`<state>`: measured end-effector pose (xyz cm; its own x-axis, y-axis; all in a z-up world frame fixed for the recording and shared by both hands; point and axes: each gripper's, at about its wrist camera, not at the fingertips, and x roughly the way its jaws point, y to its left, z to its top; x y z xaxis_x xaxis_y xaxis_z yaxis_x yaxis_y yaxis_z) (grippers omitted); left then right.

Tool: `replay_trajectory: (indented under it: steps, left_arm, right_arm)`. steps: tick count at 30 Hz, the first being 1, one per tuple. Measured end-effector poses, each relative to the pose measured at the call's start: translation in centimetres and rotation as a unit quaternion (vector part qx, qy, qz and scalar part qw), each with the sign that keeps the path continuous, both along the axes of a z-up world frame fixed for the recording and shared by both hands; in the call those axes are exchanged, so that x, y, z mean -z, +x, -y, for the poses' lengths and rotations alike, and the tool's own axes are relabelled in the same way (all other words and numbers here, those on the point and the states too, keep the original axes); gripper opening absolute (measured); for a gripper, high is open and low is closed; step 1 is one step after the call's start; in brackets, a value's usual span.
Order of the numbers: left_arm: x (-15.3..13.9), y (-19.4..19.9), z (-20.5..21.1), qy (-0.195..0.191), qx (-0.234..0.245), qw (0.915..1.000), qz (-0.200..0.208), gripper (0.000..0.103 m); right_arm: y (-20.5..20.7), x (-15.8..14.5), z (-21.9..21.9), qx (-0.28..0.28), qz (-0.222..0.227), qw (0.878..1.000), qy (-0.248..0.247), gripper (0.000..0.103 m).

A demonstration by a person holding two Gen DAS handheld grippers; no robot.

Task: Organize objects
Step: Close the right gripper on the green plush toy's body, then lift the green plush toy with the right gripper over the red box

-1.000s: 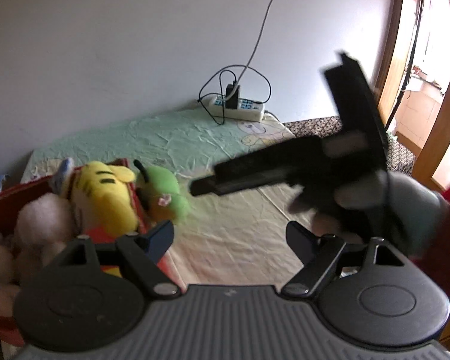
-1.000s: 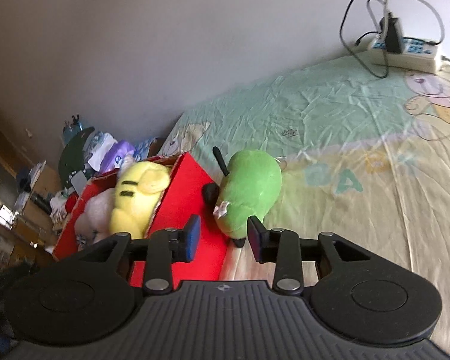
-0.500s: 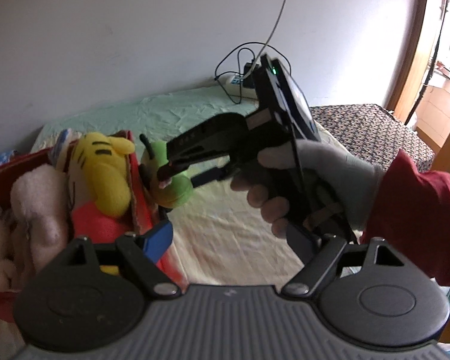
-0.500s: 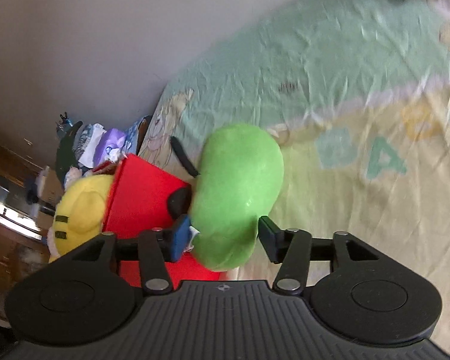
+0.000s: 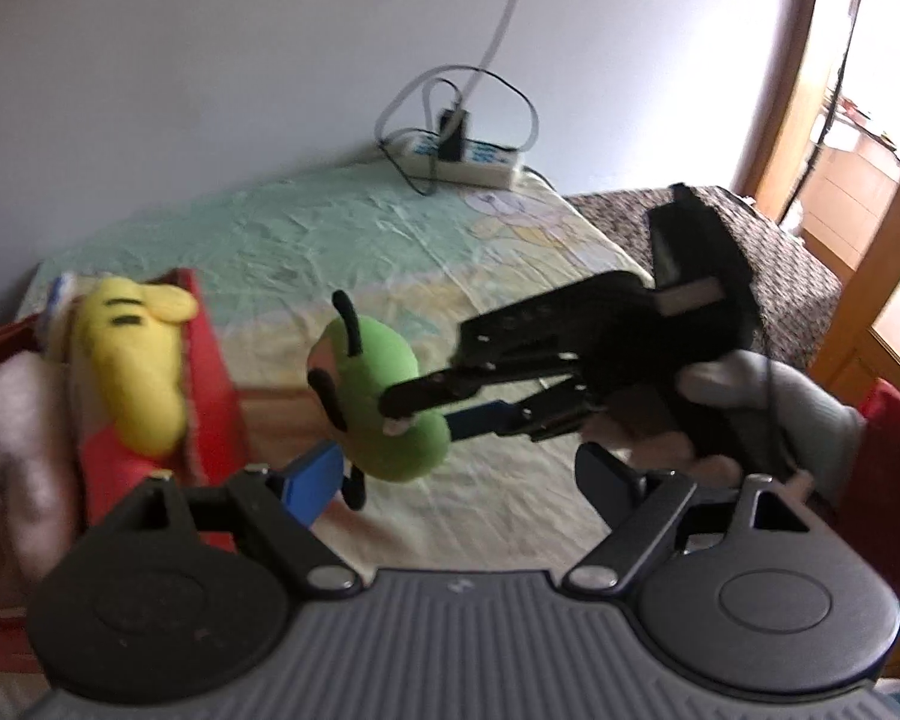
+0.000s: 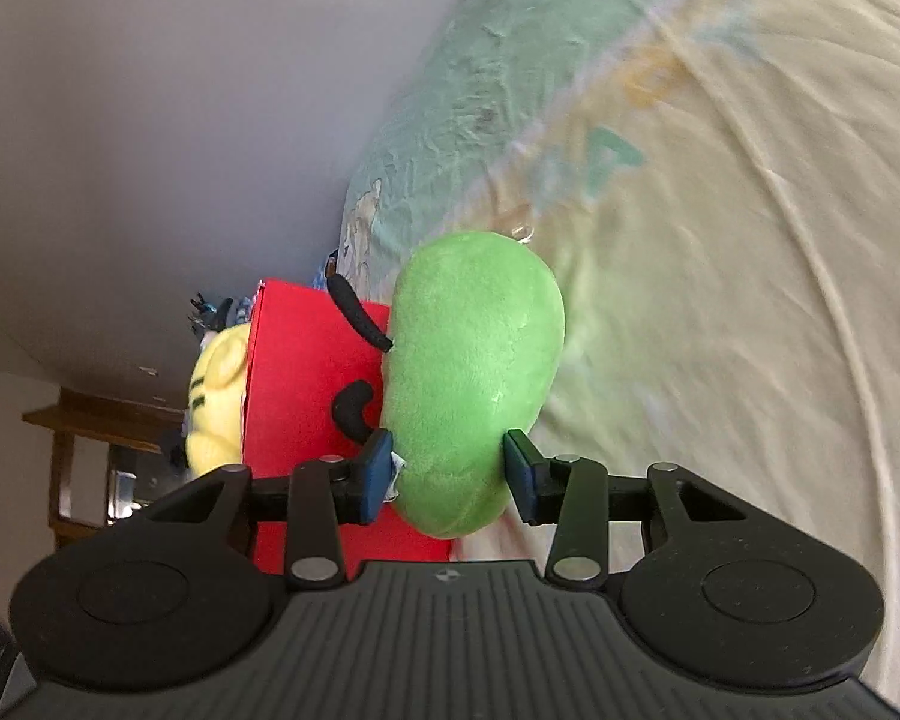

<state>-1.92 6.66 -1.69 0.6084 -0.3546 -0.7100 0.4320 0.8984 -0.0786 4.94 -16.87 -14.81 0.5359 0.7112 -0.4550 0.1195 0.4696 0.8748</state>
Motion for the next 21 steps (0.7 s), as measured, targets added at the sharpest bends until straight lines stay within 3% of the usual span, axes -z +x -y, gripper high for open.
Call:
replay_trajectory:
  steps: [4,9,12,15,17,19,21]
  left_arm:
    - [1.2,0.0,1.0,0.002,0.027,0.9995,-0.015,0.085]
    - [3.2,1.3,2.0,0.008,0.027,0.9988,-0.04,0.084]
    - [4.2,2.9,2.0,0.006,0.015,0.9982,-0.057,0.083]
    - [5.0,4.7,1.7,-0.015,-0.003,0.9965,-0.082,0.082]
    - [5.5,5.4,1.7,-0.02,-0.012,0.9952,-0.095,0.076]
    - [6.0,6.2,2.0,-0.015,-0.017,0.9942,-0.106,0.063]
    - [6.5,6.9,2.2,-0.019,-0.016,0.993,-0.116,0.065]
  right_arm:
    - [-3.5,0.1,1.2,0.018,-0.004,1.0,0.002,0.047]
    - [-5.6,0.7,2.2,0.03,-0.017,0.999,-0.041,0.047]
    - [-5.5,0.0,2.8,0.038,0.005,0.997,-0.066,0.048]
    - [-4.5,-0.9,3.0,0.039,0.033,0.996,-0.078,0.055]
    - [-3.7,-0.8,3.0,0.037,0.036,0.995,-0.087,0.055]
    - [-2.8,-0.5,2.8,0.034,0.035,0.995,-0.09,0.055]
    - [-2.1,-0.1,2.6,0.029,0.032,0.995,-0.084,0.055]
